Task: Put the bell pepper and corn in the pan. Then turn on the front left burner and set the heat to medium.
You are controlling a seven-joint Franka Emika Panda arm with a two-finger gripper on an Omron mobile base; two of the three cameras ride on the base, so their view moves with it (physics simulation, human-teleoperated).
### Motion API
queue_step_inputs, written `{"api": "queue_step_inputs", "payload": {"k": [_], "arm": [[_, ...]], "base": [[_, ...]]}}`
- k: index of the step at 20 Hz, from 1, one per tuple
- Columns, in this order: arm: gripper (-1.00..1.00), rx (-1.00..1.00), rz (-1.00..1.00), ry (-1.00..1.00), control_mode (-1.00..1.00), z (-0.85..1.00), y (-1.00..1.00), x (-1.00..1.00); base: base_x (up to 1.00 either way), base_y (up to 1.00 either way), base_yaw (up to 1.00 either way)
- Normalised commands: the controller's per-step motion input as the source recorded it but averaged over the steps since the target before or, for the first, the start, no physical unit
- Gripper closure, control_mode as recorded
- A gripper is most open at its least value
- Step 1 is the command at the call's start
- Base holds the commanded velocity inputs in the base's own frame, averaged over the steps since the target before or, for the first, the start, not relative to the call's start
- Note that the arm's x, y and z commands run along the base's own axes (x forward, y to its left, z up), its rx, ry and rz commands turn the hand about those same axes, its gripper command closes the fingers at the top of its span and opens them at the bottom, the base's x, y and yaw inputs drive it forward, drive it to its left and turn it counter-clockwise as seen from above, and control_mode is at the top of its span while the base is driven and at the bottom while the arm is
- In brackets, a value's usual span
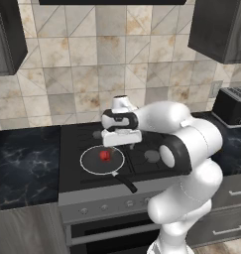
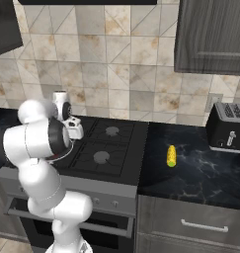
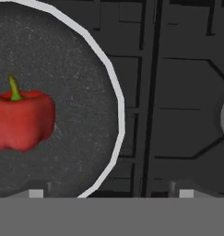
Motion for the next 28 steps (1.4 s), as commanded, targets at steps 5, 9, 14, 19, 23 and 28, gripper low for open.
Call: {"api": "queue_step_inputs", "payload": {"k": [5, 9, 14, 19, 23, 28], "arm": [[-1.00, 0.00, 0.00, -0.06, -1.00, 0.01, -0.95, 0.00], [-1.00, 0.00, 0.05, -0.09, -1.00, 0.04, -1.00, -0.04], [-1.00, 0.00, 0.12, -0.09, -1.00, 0.14, -0.92, -0.24], [-1.00, 0.00, 0.16, -0.09, -1.00, 0.12, -0.85, -0.27], [-1.00, 0.00, 0.17, -0.09, -1.00, 0.09, -0.80, -0.20], [-1.00, 0.00, 0.15, -0.09, -1.00, 0.09, -0.79, -0.10]], "base": [[0.00, 0.00, 0.00], [0.00, 0.00, 0.00], [0.00, 0.00, 0.00], [0.00, 0.00, 0.00], [0.00, 0.00, 0.00], [0.00, 0.00, 0.00]]}}
